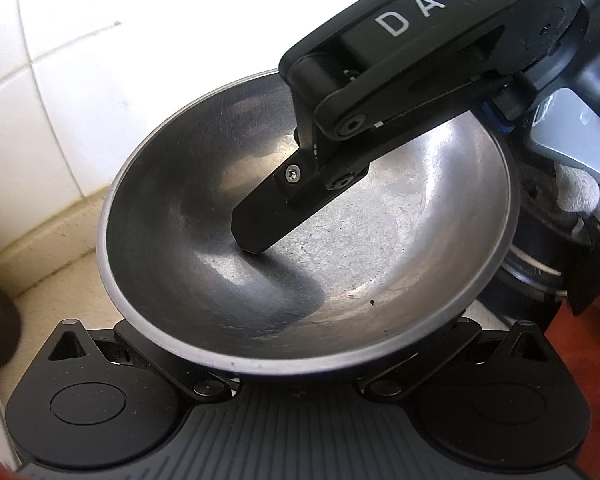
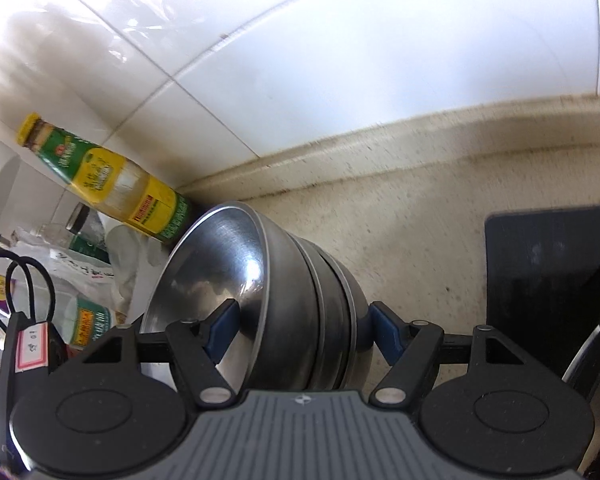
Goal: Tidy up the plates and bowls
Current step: 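Lift the nested steel bowls with the right gripper and carry them over the red cloth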
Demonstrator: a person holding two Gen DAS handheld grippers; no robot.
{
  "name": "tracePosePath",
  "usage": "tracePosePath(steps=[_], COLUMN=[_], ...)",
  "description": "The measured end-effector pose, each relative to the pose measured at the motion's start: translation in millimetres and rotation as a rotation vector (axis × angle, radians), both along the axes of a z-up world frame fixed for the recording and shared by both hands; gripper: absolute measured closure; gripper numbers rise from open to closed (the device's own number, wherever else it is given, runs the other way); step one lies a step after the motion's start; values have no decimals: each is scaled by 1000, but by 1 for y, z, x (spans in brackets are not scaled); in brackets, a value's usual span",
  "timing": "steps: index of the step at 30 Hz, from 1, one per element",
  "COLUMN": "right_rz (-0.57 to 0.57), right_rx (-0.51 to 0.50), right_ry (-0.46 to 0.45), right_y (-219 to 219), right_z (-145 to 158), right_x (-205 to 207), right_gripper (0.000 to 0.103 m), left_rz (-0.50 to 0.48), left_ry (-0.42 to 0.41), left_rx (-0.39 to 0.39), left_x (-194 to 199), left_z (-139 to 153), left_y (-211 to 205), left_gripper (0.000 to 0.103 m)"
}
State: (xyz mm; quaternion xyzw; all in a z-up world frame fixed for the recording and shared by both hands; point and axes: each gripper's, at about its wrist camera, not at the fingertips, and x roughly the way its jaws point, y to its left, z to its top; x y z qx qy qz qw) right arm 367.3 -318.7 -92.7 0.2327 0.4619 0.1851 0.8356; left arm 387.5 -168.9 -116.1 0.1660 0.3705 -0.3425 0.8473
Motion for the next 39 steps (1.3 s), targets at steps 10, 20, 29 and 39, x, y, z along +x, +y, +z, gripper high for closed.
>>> tracePosePath(steps=[10,20,29,39], right_rz=[54,189,279,285], right_rx=[9,13,22,27], right_ry=[-149,-247,-202,-59], right_y=[6,32,60,88], right_z=[69,126,109,46], right_x=[-51,-144,-208,-235], right_gripper=[35,35,35,35], left_rz=[83,228,324,361], left_ry=[-137,-223,-153,1], left_rx=[11,29,40,44], left_x=[-79,-211,-314,-385], left_z=[69,126,122,92], left_y=[1,14,26,50], left_gripper=[0,0,0,0])
